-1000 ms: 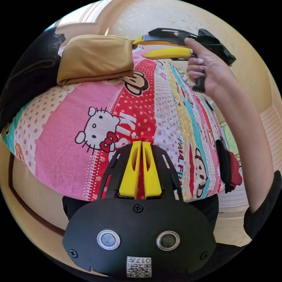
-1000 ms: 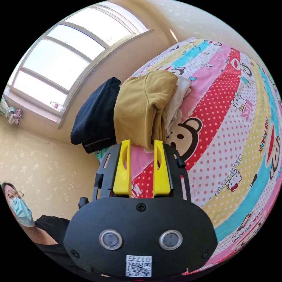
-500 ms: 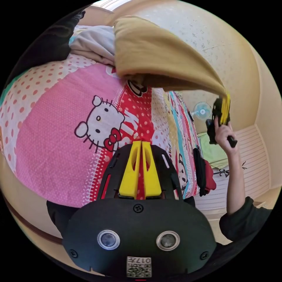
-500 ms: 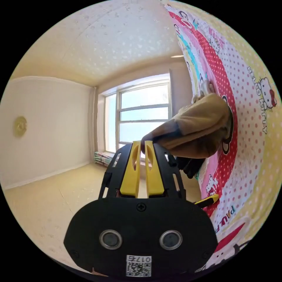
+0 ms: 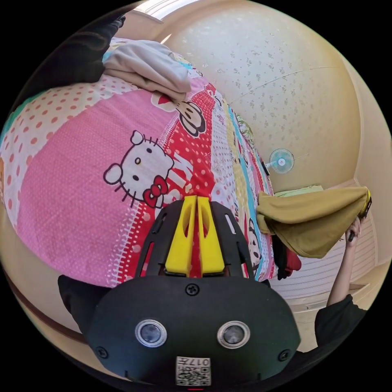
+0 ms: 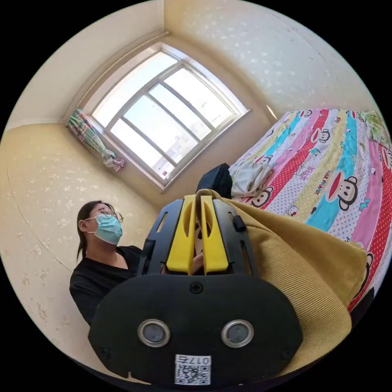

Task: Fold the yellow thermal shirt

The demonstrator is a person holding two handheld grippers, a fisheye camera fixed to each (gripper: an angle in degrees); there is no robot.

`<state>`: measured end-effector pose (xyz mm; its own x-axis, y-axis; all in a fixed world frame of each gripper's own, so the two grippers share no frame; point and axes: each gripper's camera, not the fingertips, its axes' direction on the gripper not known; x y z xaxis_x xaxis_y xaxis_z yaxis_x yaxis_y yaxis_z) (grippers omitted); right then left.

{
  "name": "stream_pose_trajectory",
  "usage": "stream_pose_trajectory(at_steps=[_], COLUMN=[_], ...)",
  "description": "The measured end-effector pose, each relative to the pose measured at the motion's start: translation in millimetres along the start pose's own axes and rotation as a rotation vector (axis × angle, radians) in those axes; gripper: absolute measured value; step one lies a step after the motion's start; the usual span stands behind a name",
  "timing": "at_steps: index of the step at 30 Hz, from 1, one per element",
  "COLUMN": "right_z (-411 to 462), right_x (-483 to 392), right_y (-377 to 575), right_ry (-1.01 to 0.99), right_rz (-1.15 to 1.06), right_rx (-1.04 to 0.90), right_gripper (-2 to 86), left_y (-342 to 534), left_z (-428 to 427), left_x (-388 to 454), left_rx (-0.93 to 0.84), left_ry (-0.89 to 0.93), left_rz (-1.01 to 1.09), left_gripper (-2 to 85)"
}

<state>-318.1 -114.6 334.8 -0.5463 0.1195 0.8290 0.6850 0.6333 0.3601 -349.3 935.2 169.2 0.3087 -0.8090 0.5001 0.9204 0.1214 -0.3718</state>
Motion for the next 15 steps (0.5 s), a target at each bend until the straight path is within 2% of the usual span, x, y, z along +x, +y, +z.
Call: stream_pose_trajectory(at_steps=[2, 4, 7, 9, 11, 13, 15], right_z=[61.1, 155.3, 236.5, 258.8, 260.6, 235.0, 198.6], right_x=[14.2, 48.0, 90.2, 104.9, 101.9, 95.7, 93.2], right_y=[16.7, 63.8, 147.8, 196.9, 235.3, 275.8, 301.5], right_ry=[-0.051, -0.133, -0.114, -0.103, -0.222, -0.341, -0.352], right_rz=[0.028, 0.161, 0.333, 0.407, 0.400, 0.430, 0.448], right_rx=[-0.184, -0.468, -0.606, -0.630, -0.576, -0.415, -0.288], right_gripper=[3.8, 4.8, 8.1, 7.3, 4.7, 3.2, 2.1], left_y=[7.6, 16.9, 33.4, 48.7, 62.0, 75.1, 90.4], left_z=[-2.8, -4.8, -7.1, -8.6, -9.3, -10.2, -9.5], left_x=[1.8, 6.1, 22.6, 39.7, 51.8, 66.0, 100.7], left_rx=[0.020, 0.037, 0.043, 0.033, 0.020, 0.004, -0.042], left_ry=[0.008, 0.008, -0.025, -0.053, -0.005, 0.105, 0.299], left_rz=[0.006, 0.021, 0.092, 0.160, 0.204, 0.262, 0.405], left_gripper=[-0.9, -0.8, -0.4, 1.5, 5.2, 8.6, 10.0])
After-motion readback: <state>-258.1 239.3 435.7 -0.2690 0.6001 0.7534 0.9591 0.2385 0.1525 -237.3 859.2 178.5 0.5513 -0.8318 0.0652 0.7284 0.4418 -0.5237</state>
